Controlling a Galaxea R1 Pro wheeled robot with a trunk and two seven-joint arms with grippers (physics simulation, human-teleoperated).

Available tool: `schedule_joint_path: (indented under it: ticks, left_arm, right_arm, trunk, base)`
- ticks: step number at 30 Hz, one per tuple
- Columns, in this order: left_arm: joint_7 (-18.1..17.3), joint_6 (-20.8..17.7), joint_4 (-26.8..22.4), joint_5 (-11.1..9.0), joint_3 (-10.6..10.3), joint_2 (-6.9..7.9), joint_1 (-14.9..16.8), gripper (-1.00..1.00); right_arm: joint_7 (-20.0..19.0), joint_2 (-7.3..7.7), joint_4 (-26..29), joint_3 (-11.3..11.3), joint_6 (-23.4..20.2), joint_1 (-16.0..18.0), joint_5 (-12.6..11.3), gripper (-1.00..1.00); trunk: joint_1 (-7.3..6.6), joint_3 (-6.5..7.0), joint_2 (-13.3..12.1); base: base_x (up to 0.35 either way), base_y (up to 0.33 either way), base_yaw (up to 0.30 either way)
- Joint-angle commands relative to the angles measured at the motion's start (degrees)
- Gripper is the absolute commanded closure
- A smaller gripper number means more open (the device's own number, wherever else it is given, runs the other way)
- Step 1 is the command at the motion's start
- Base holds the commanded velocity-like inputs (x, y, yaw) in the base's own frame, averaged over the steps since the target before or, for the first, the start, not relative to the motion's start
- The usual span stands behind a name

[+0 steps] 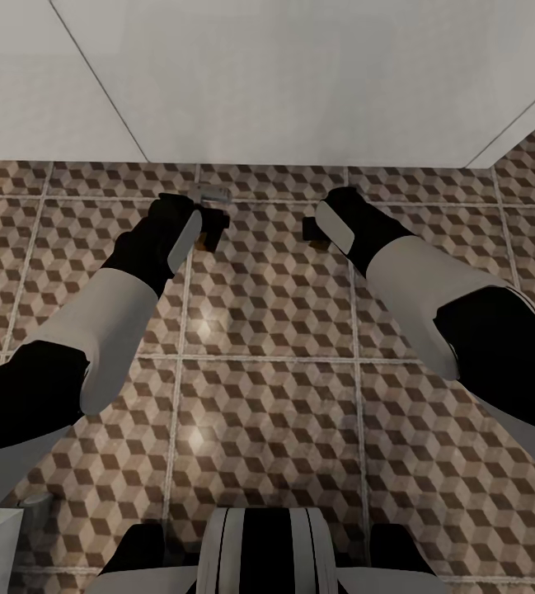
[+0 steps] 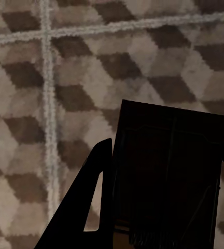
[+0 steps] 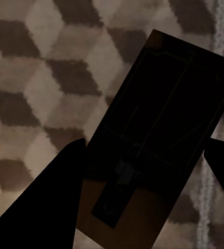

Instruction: Take the four mousetraps from the cabinet in the bathroom and place them on the bathroom floor. Make sure all four end up on the same floor surface, and ensure that at least two of them are either under or directly next to the same bathroom sink.

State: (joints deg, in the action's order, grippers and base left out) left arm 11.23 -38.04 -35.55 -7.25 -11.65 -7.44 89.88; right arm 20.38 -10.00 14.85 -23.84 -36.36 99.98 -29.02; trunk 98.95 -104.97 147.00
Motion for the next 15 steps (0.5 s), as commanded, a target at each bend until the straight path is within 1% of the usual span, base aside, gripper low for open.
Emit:
schedule_joint_path:
  ticks: [1, 15]
  left_arm:
    - [0.46, -0.11, -0.03, -0.51, -0.27, 0.04, 0.03, 1.00]
    - [0.46, 0.30, 0.03, -0.52, -0.30, 0.05, 0.02, 1.00]
  right_arm:
    - [0.47, 0.00, 0.07, -0.33, -0.13, 0.04, -0.60, 1.00]
    - [0.45, 0.00, 0.20, -0.45, -0.11, 0.09, -0.60, 1.00]
  trunk:
    - [0.02, -0.03, 0.03]
    - [0.02, -0.03, 0.03]
  base:
    - [0.000, 0.000, 0.000]
    - [0.000, 0.000, 0.000]
